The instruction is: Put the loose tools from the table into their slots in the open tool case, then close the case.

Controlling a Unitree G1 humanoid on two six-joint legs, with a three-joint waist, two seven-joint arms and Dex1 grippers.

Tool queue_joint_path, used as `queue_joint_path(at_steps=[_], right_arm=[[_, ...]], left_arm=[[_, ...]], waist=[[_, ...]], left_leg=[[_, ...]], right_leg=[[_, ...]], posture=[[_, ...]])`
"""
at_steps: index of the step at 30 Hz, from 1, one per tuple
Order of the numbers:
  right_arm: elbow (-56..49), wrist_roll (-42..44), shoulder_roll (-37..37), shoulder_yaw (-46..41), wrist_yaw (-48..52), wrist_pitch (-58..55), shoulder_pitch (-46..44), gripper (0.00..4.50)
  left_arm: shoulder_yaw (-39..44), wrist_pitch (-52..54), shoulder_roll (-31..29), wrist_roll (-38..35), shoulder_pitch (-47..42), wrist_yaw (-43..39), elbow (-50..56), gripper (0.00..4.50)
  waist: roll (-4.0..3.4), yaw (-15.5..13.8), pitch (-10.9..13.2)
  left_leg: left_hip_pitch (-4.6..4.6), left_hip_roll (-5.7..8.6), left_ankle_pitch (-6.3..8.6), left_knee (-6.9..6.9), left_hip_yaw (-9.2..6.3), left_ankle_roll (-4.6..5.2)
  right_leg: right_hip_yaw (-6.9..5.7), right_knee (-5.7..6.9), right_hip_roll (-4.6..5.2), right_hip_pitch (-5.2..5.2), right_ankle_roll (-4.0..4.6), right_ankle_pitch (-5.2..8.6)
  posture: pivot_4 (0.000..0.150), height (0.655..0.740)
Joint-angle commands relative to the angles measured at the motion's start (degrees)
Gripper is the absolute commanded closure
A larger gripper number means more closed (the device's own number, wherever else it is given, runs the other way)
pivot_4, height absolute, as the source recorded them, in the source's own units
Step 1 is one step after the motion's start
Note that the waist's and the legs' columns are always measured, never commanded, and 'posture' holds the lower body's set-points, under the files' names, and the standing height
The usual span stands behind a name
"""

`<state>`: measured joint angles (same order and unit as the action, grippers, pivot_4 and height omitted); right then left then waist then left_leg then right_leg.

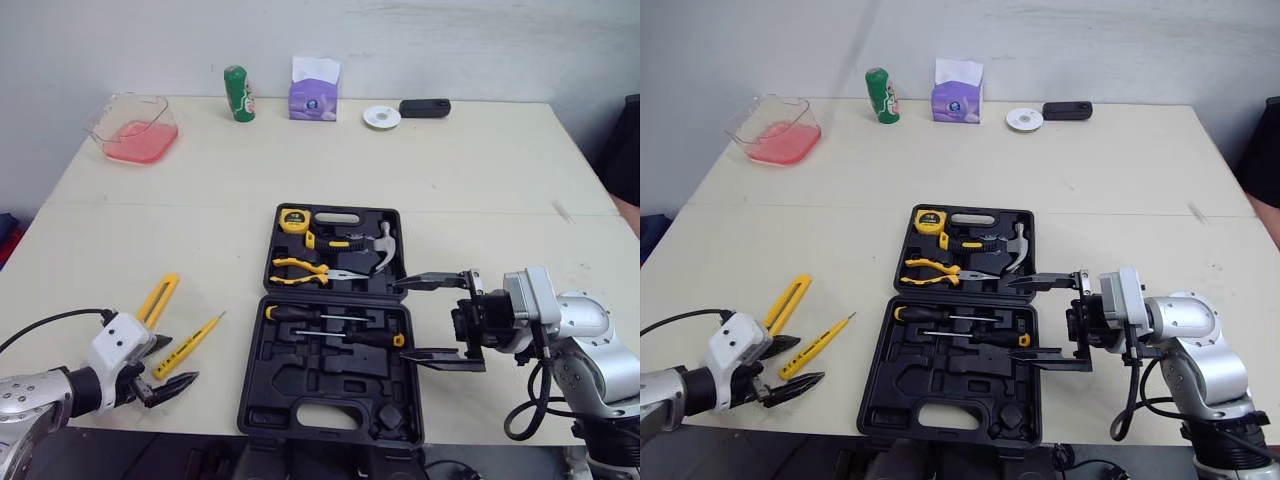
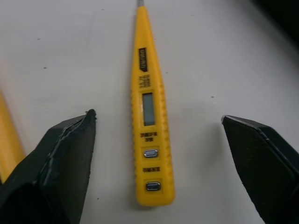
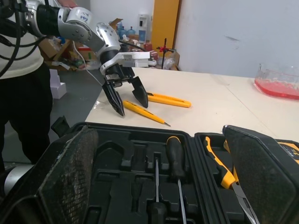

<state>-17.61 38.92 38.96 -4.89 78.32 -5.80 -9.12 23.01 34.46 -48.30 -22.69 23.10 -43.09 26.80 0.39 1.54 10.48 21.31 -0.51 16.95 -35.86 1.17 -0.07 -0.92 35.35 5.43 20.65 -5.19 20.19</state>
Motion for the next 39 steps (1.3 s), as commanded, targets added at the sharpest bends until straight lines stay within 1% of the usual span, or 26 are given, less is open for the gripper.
queue_joint_path(at_steps=[1,3,5,7,10,13,14,17,22,25,27,28,33,39], right_arm=[[-0.52,-0.05,-0.39,-0.95,-0.41,1.37,-0.07,0.07],[-0.3,-0.24,-0.36,-0.93,-0.31,1.62,-0.03,0.07],[1.14,-1.17,-0.62,-1.5,-0.76,2.74,0.28,0.0],[2.94,-1.8,-0.62,-2.01,-0.54,3.82,0.53,0.0],[4.37,-2.01,-0.35,-1.91,0.54,4.89,0.86,0.0],[5.32,-2.09,-0.07,-1.76,1.57,5.56,1.31,0.0],[5.5,-2.09,-0.06,-1.74,1.71,5.75,1.37,0.0],[6.26,-2.06,-0.18,-1.84,2.07,6.25,1.42,0.0],[7.69,-2.86,0.18,-2.15,2.19,7.14,2.64,0.0],[8.04,-2.71,-0.03,-3.04,1.01,6.96,3.24,0.0],[8.47,-2.5,0.04,-4.0,0.5,6.76,4.42,0.0],[8.91,-2.96,0.38,-4.41,0.89,7.33,5.14,0.0],[9.52,-3.97,0.61,-7.2,-0.45,9.09,7.1,0.0],[6.55,-3.79,1.93,-8.72,-2.4,7.67,9.25,0.0]], left_arm=[[-2.04,-0.3,1.91,1.87,-1.07,2.48,-0.63,0.0],[-2.8,-0.64,1.77,2.82,-0.91,2.11,-1.09,0.0],[-3.47,0.4,2.58,1.56,0.26,0.95,-1.28,0.55],[-4.15,0.03,2.77,1.56,0.59,0.2,-1.65,1.25],[-4.55,-0.16,3.17,1.4,0.28,0.12,-1.64,2.62],[-3.55,-0.37,4.25,1.01,0.7,0.78,-1.07,3.86],[-3.1,-0.49,4.61,0.99,0.83,1.01,-1.03,3.97],[-1.64,-1.6,5.2,1.21,0.82,0.9,-1.71,3.97],[4.41,-8.89,7.49,-1.81,-1.93,-1.13,-1.51,3.97],[7.07,-12.36,5.82,-4.1,-5.21,-4.4,-1.33,3.97],[6.83,-14.75,4.32,-5.38,-8.13,-7.44,-1.16,3.97],[6.18,-15.26,3.59,-5.98,-9.8,-8.47,-0.92,3.97],[-1.87,-11.14,-2.44,-7.77,-22.09,-10.48,2.32,3.97],[-11.83,-9.41,-3.13,-9.93,-33.28,-15.18,2.17,3.97]], waist=[[0.0,-0.25,0.0],[0.0,-0.47,0.0],[-0.01,-0.39,0.0],[-0.02,-0.21,-0.01],[-0.07,-0.09,-0.04],[-0.12,-0.1,-0.06],[-0.12,-0.12,-0.06],[-0.12,-0.1,-0.06],[-0.02,-0.08,-0.01],[0.0,-0.19,0.01],[0.0,-0.3,0.01],[0.0,-0.39,0.0],[0.02,-0.61,0.02],[-0.01,0.05,0.04]], left_leg=[[0.0,0.0,0.0,-0.01,-0.01,0.0],[-0.01,-0.01,-0.02,-0.1,-0.1,-0.01],[-0.03,-0.01,-0.05,-0.13,-0.11,-0.02],[-0.08,-0.01,-0.05,-0.15,-0.1,-0.02],[-0.06,0.0,-0.04,-0.13,-0.08,0.0],[-0.06,0.0,-0.02,-0.09,-0.08,-0.01],[-0.06,0.0,-0.02,-0.08,-0.09,-0.01],[-0.05,0.0,-0.01,-0.11,-0.08,0.01],[-0.03,0.0,-0.01,-0.14,-0.09,0.01],[-0.01,-0.01,-0.02,-0.16,-0.12,-0.01],[0.0,-0.01,-0.04,-0.19,-0.16,-0.03],[0.0,-0.01,-0.04,-0.19,-0.15,-0.03],[0.02,0.01,-0.03,-0.19,-0.13,-0.03],[0.02,-0.03,-0.06,-0.18,-0.1,-0.12]], right_leg=[[-0.01,0.02,0.0,0.0,0.0,0.0],[-0.1,0.09,0.0,-0.04,-0.01,0.0],[-0.1,0.16,0.0,-0.04,0.0,0.0],[-0.08,0.17,0.0,-0.1,0.01,0.01],[-0.05,0.12,0.02,-0.09,0.01,0.01],[-0.06,0.08,0.01,-0.08,0.01,0.0],[-0.07,0.08,0.01,-0.08,0.01,0.0],[-0.08,0.07,0.01,-0.09,0.0,0.0],[-0.09,0.08,0.01,-0.08,0.0,0.0],[-0.13,0.1,0.0,-0.07,0.0,0.0],[-0.17,0.12,0.0,-0.08,0.0,0.0],[-0.16,0.11,0.01,-0.09,0.0,0.0],[-0.15,0.09,0.0,-0.11,-0.03,-0.02],[-0.16,0.13,-0.13,-0.1,-0.08,-0.04]], posture=[[0.15,0.74],[0.15,0.74],[0.15,0.74],[0.15,0.74],[0.15,0.74],[0.15,0.74],[0.15,0.74],[0.15,0.74],[0.15,0.74],[0.15,0.74],[0.15,0.74],[0.15,0.74],[0.15,0.74],[0.15,0.74]])
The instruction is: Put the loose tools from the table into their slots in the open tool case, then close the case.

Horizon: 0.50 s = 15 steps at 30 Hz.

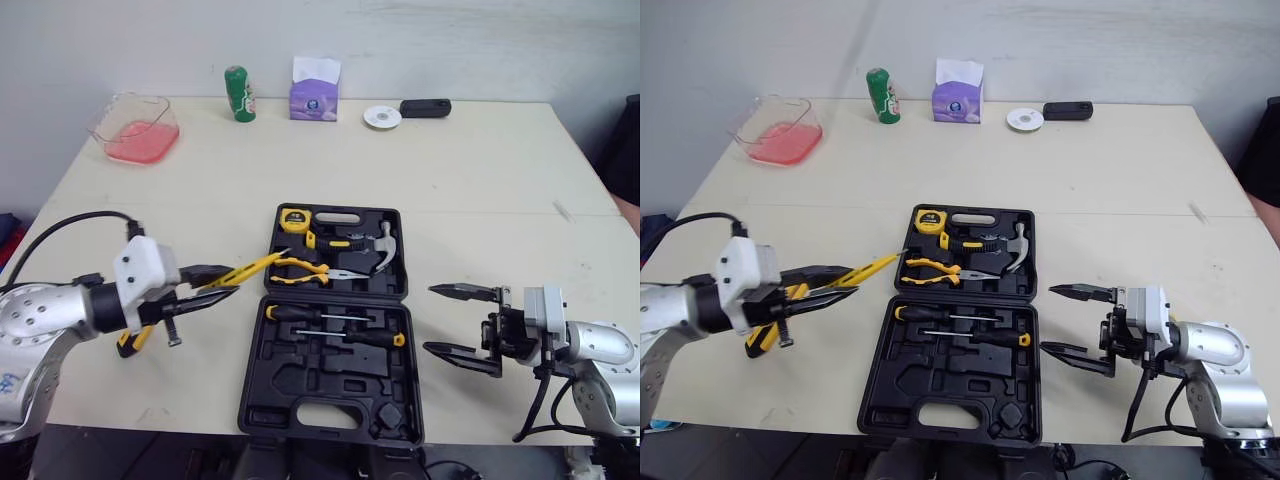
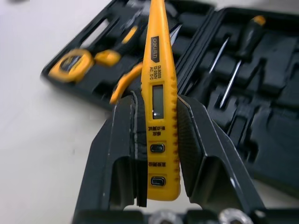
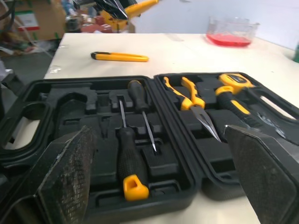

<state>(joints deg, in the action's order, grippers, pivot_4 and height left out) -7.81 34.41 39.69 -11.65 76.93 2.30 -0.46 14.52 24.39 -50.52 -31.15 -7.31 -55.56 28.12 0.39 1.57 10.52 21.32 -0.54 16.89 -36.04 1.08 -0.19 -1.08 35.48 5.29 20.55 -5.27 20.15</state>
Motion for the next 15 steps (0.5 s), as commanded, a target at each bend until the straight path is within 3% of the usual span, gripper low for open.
queue_joint_path(at_steps=[1,8,15], right_arm=[[-3.83,0.86,1.52,-2.27,-1.47,-0.79,0.84,0.0],[-8.71,2.08,3.22,-4.42,-4.76,-4.19,3.24,0.0],[-15.56,3.88,4.07,-5.81,-7.44,-8.59,8.36,0.0]], left_arm=[[-5.38,0.97,-1.26,-1.13,-4.51,-3.78,0.81,3.97],[-17.88,6.86,-7.42,3.57,-12.28,-9.29,1.56,3.97],[-35.13,15.51,-8.2,15.93,-24.52,-9.15,5.61,3.97]], waist=[[0.0,0.0,0.01],[0.15,-0.02,0.11],[0.27,-1.26,0.2]], left_leg=[[-0.01,0.0,-0.02,-0.01,0.02,-0.02],[-0.11,-0.06,-0.08,-0.14,0.09,-0.05],[-0.04,-0.16,-0.11,-0.2,0.06,-0.1]], right_leg=[[0.01,0.03,-0.01,0.0,-0.01,0.0],[0.16,0.25,-0.2,-0.02,-0.08,-0.04],[0.25,0.28,-0.42,0.0,-0.08,-0.04]], posture=[[0.15,0.74],[0.15,0.74],[0.15,0.74]])
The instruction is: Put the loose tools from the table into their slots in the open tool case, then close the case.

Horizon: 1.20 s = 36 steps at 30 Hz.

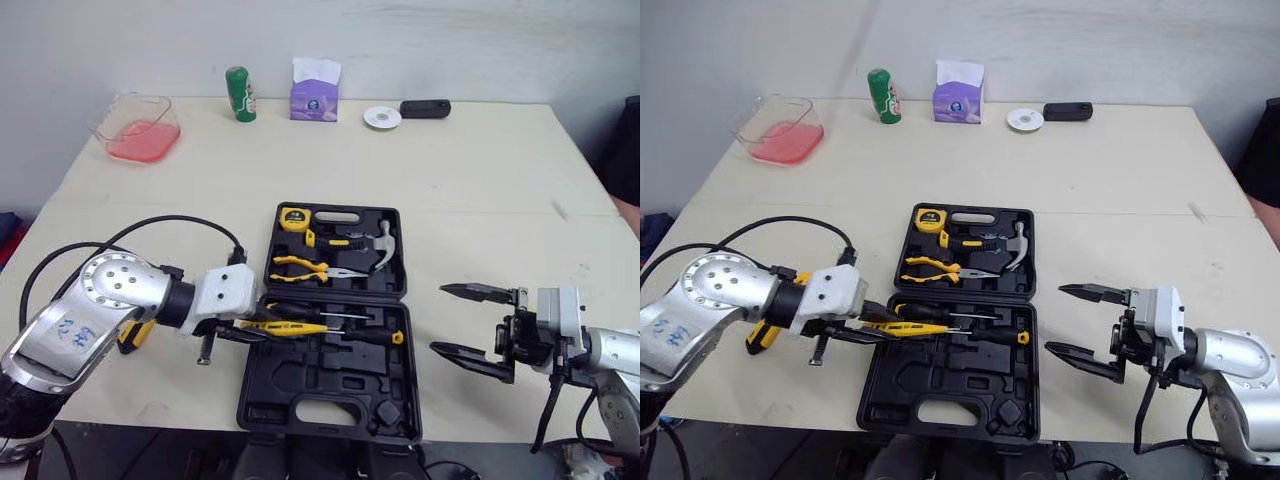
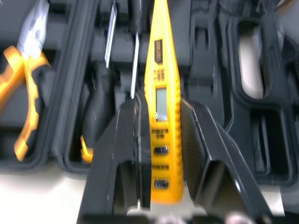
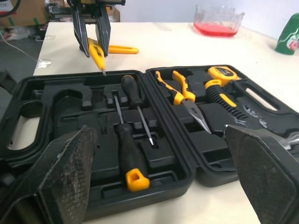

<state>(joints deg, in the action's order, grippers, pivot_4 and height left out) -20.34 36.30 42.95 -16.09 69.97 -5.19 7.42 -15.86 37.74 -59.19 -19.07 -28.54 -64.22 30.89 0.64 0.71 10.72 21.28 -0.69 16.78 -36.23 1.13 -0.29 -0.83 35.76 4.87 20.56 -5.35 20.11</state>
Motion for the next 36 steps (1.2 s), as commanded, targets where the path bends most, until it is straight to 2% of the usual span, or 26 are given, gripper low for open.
queue_joint_path(at_steps=[1,8,17,27,31,36], right_arm=[[-3.41,2.15,0.96,-1.43,-0.44,-1.47,0.76,0.0],[-5.7,2.57,0.86,-1.7,-0.96,-2.43,2.06,0.0],[-7.95,2.76,1.3,-1.16,-2.28,-4.3,1.67,0.0],[-8.44,3.1,1.32,-0.56,-3.21,-6.58,-0.72,0.0],[-8.89,3.09,1.03,-0.53,-3.47,-6.7,-0.44,0.0],[-9.05,3.2,0.91,-0.57,-3.78,-6.93,-0.38,0.0]], left_arm=[[-6.04,3.66,1.17,4.3,-4.7,-0.32,3.06,3.97],[-11.31,10.66,2.99,6.8,-9.14,-0.13,4.18,3.97],[-15.12,16.23,5.13,8.75,-10.78,1.06,5.11,3.97],[-17.92,18.63,5.63,10.59,-11.46,1.84,4.71,3.97],[-17.02,21.72,7.53,10.29,-11.72,3.7,3.82,3.97],[-19.25,18.3,7.92,12.21,-8.82,4.98,2.51,3.97]], waist=[[0.02,-0.57,0.01],[0.17,-0.66,0.1],[0.25,-0.69,0.15],[0.27,-0.72,0.16],[0.27,-0.75,0.16],[0.27,-0.71,0.16]], left_leg=[[0.0,0.0,0.0,-0.02,0.02,0.01],[0.01,-0.16,0.0,-0.05,0.07,0.0],[0.03,-0.16,0.0,-0.27,0.05,0.0],[0.03,-0.17,-0.01,-0.28,0.05,0.0],[0.04,-0.17,-0.01,-0.31,0.04,0.0],[0.01,-0.17,-0.01,-0.37,0.04,0.0]], right_leg=[[0.07,-0.01,-0.03,-0.01,-0.04,-0.02],[0.26,0.05,-0.29,0.07,-0.01,-0.01],[0.3,0.18,-0.29,0.04,-0.02,-0.01],[0.3,0.17,-0.3,0.04,-0.01,-0.01],[0.29,0.18,-0.31,0.04,-0.01,-0.01],[0.3,0.21,-0.3,0.01,-0.01,-0.01]], posture=[[0.15,0.74],[0.15,0.74],[0.15,0.74],[0.15,0.74],[0.15,0.74],[0.15,0.74]])
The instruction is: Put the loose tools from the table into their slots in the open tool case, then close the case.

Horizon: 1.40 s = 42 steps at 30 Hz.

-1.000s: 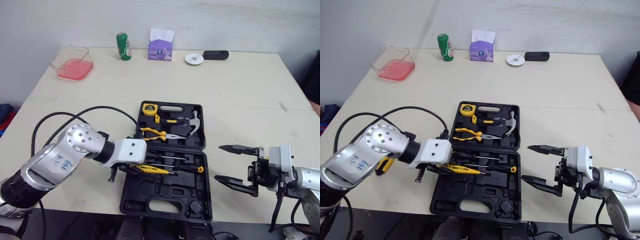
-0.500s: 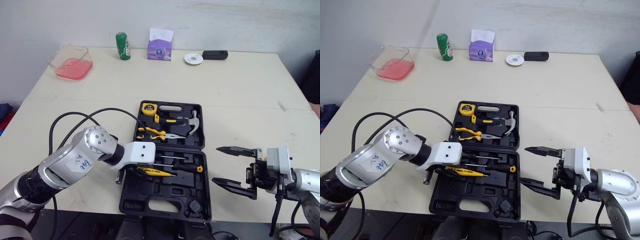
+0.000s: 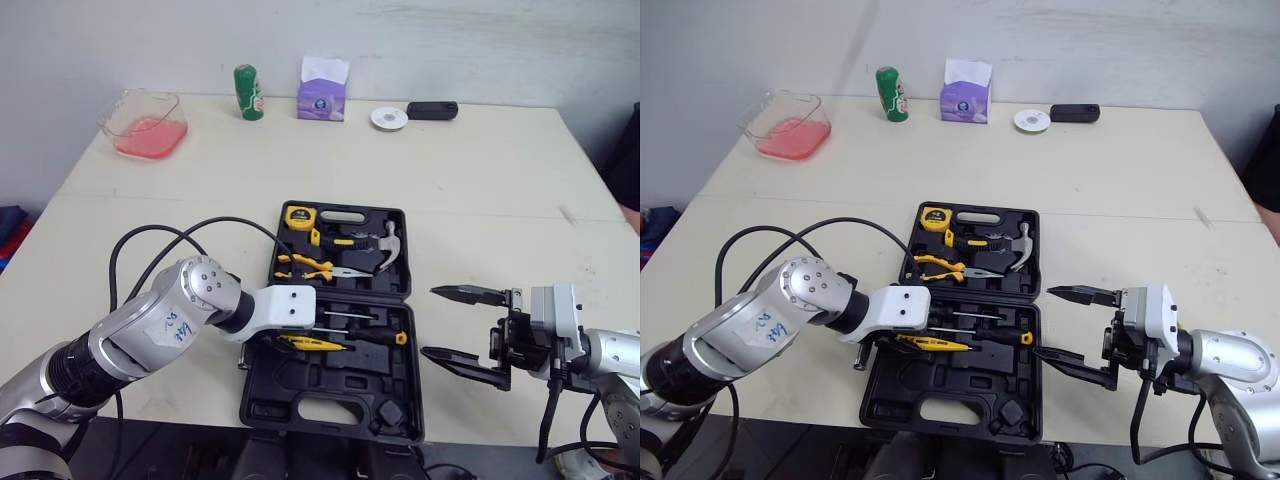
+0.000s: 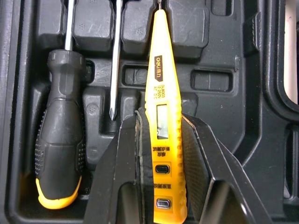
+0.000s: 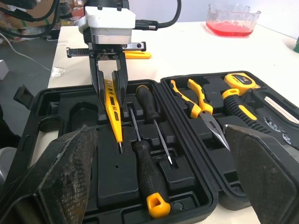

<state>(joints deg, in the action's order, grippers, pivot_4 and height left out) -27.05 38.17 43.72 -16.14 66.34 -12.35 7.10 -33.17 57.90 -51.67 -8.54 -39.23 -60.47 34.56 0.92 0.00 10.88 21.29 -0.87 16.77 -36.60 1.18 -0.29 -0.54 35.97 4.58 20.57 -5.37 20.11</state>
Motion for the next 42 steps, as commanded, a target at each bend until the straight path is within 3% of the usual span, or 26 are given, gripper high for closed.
queue_joint_path(at_steps=[1,13,15,17,25,31,37,40,42], right_arm=[[-2.37,1.29,0.11,-0.49,-0.15,0.23,-0.01,0.0],[-2.19,0.64,-0.69,-0.02,0.05,1.32,0.57,0.0],[-1.58,0.48,-0.73,0.19,0.45,1.63,0.24,0.0],[-0.93,0.45,-0.65,0.38,0.82,1.81,-0.3,0.0],[1.09,0.18,-0.49,1.36,2.28,2.15,-2.1,0.0],[2.3,-0.06,-0.53,2.0,2.82,2.42,-3.18,0.0],[3.41,0.54,-0.97,0.47,2.66,2.41,-2.44,0.0],[4.22,0.06,-0.55,-0.56,2.9,3.14,-2.37,0.0],[4.3,-0.01,-0.43,-0.47,3.14,3.39,-2.25,0.0]], left_arm=[[-2.41,-2.77,0.45,2.07,2.41,1.32,-1.37,3.97],[-1.52,-5.91,-0.91,4.6,6.08,1.73,0.35,3.97],[0.08,-7.65,0.27,4.01,6.43,2.23,1.19,2.94],[2.18,-8.13,1.38,2.58,5.94,2.14,2.33,2.21],[7.53,-7.26,-0.15,-1.75,5.5,-0.96,4.1,2.21],[18.99,-8.76,3.16,-12.09,6.16,-2.77,3.01,2.21],[33.19,-18.87,8.38,-21.49,14.47,-4.38,-3.43,2.21],[37.07,-21.39,10.42,-24.81,18.85,-4.75,-5.78,3.05],[36.67,-23.59,10.3,-24.01,20.06,-4.99,-6.41,3.96]], waist=[[-0.02,-0.02,-0.01],[-0.05,-0.17,-0.04],[-0.05,-0.14,-0.04],[-0.05,-0.14,-0.04],[-0.03,0.06,-0.02],[-0.03,0.03,-0.02],[-0.03,0.2,-0.01],[-0.02,0.13,0.0],[-0.02,0.12,0.0]], left_leg=[[-0.02,0.0,0.0,-0.01,0.0,0.0],[-0.09,0.0,0.03,-0.16,-0.04,0.05],[-0.09,0.0,0.03,-0.16,-0.04,0.06],[-0.07,0.0,0.04,-0.17,-0.04,0.07],[0.11,-0.04,0.09,-0.37,-0.05,0.12],[0.15,-0.04,0.11,-0.42,-0.07,0.15],[0.11,-0.06,0.11,-0.43,-0.06,0.13],[0.11,-0.08,0.11,-0.46,-0.07,0.12],[0.1,-0.07,0.11,-0.45,-0.06,0.12]], right_leg=[[0.0,0.0,0.0,-0.03,0.0,0.0],[-0.01,0.0,0.05,-0.17,0.0,-0.01],[-0.01,0.0,0.06,-0.18,0.0,-0.01],[-0.01,-0.01,0.06,-0.17,0.0,-0.01],[-0.05,0.01,0.05,-0.07,-0.01,-0.01],[-0.09,0.0,0.09,-0.07,-0.01,-0.01],[-0.15,0.02,0.09,-0.07,-0.01,-0.01],[-0.19,0.02,0.1,-0.08,-0.01,-0.01],[-0.18,0.02,0.14,-0.09,0.0,-0.01]], posture=[[0.15,0.74],[0.15,0.74],[0.15,0.74],[0.15,0.74],[0.15,0.74],[0.15,0.74],[0.15,0.74],[0.15,0.74],[0.15,0.74]])
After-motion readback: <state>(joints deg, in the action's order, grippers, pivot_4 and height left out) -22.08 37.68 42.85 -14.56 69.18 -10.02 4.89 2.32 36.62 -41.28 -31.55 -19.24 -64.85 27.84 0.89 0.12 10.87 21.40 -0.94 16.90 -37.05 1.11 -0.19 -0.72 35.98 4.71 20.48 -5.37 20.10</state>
